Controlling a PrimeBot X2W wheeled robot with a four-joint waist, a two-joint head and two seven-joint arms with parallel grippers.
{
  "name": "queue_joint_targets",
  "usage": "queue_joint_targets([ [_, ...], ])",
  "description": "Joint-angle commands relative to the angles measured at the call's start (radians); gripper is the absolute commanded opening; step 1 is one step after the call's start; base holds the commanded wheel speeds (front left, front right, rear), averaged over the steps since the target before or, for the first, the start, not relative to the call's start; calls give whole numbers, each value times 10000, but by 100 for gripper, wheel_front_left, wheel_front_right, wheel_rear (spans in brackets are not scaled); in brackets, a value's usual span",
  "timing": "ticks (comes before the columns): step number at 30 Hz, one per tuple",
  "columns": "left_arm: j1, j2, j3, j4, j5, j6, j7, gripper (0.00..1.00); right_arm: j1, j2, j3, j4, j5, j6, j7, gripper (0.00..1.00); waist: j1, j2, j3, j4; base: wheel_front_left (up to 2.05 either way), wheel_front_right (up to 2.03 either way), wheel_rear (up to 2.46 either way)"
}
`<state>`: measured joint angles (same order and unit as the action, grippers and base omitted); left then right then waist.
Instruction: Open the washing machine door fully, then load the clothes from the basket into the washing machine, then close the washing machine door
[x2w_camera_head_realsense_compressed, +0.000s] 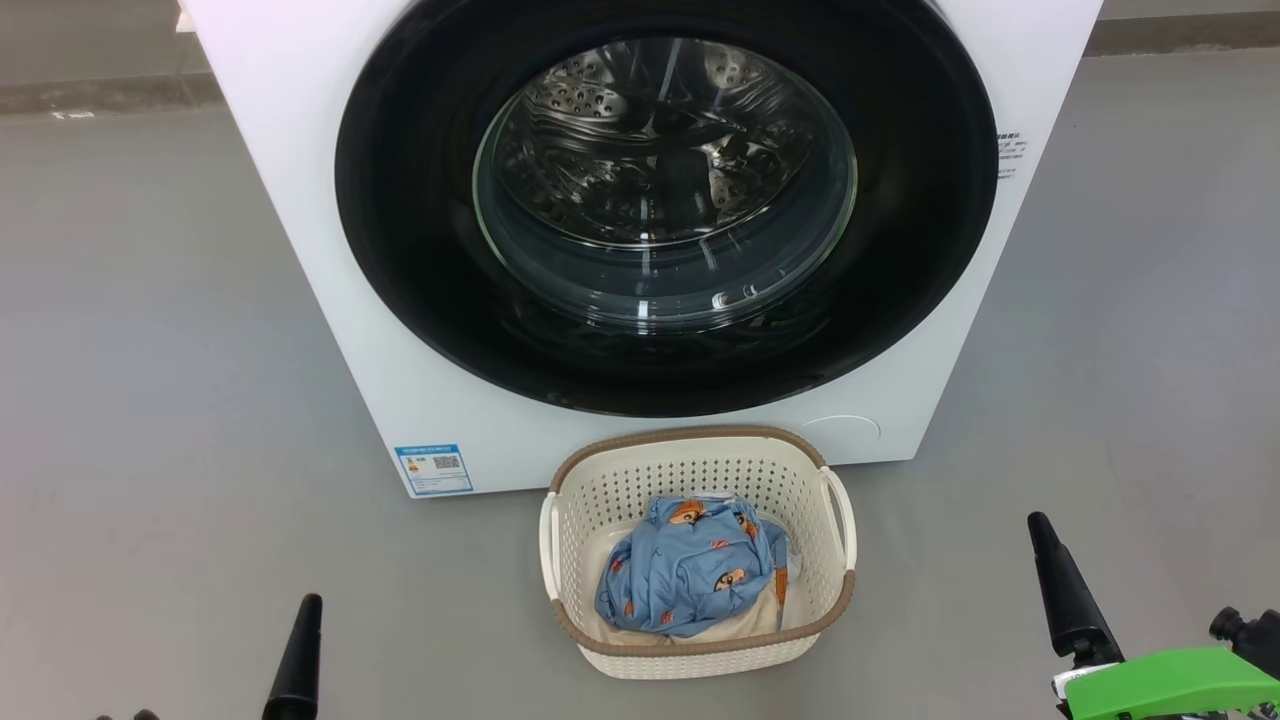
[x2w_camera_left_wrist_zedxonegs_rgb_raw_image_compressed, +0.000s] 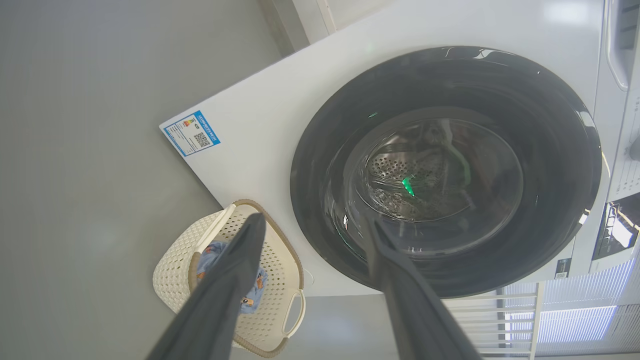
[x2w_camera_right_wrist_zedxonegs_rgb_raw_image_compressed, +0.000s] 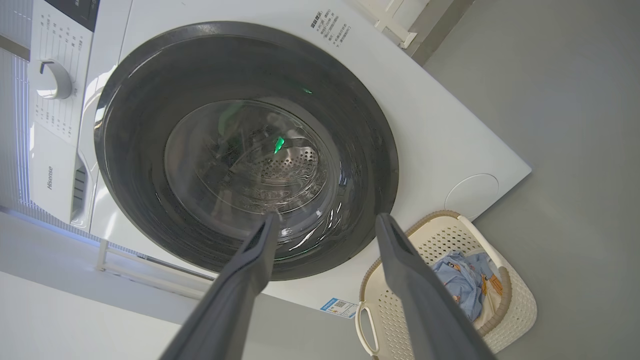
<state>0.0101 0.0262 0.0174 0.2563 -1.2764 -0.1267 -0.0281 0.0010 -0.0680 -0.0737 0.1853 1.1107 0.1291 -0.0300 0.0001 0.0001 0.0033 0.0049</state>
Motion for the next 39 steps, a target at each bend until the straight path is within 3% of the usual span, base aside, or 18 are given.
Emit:
queue_joint_targets([
  [1,-196,258,115,-355,351,-20,-124,100,-247,-164,182,-367,-405,6,-114,100,-1,-1,-2,2,0,0,0],
  [39,-32,807,-276,-672,6025,-30,-1211,100,-295,-934,1005,-16,-6051,11,-1196,100,-1,-1,15,10,0,0,0],
])
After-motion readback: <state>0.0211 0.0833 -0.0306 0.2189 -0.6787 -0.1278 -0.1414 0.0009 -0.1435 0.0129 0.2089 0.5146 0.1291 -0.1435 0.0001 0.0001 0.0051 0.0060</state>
